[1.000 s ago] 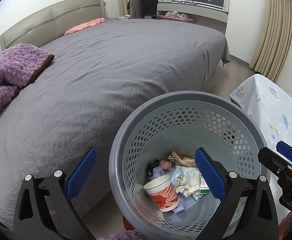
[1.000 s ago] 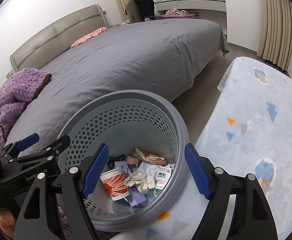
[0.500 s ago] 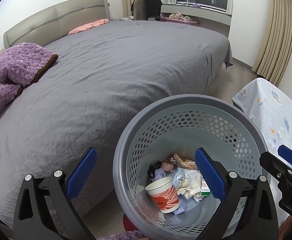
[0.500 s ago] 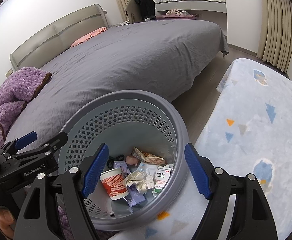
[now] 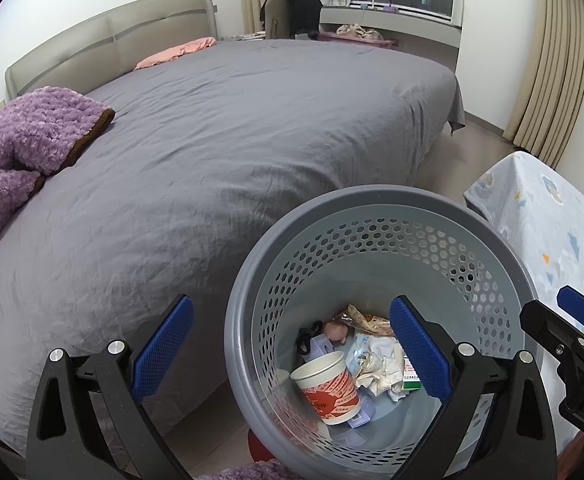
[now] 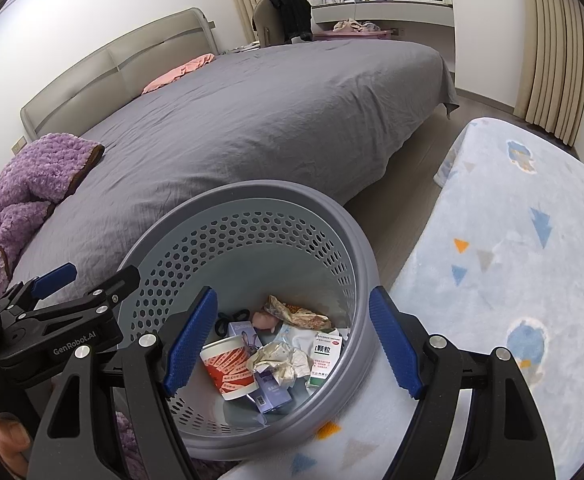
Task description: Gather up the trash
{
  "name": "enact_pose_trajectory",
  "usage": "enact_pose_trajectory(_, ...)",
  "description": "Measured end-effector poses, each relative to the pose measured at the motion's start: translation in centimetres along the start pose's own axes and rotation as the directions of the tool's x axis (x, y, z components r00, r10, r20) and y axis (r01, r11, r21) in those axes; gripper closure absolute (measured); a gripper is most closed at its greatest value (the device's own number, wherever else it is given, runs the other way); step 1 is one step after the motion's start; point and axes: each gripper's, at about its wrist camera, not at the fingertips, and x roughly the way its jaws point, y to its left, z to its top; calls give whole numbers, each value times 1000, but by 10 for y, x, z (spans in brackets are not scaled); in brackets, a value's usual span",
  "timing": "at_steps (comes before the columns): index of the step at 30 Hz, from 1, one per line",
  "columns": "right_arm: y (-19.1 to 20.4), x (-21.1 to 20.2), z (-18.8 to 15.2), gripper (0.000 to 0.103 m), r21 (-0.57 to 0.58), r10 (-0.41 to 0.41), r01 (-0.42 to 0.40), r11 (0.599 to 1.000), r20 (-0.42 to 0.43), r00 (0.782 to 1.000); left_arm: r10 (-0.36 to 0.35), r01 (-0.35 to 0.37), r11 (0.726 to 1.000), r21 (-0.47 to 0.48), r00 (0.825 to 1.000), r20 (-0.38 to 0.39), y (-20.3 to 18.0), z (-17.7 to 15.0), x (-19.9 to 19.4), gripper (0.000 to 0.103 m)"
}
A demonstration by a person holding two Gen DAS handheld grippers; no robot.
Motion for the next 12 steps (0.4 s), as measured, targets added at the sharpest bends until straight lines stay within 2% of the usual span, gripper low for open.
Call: enact_pose_trajectory(12,2,0,-1,28,-2,0,0,1000,-1,1000,0,0,1000,-3,1000,-5,1,0,0,6)
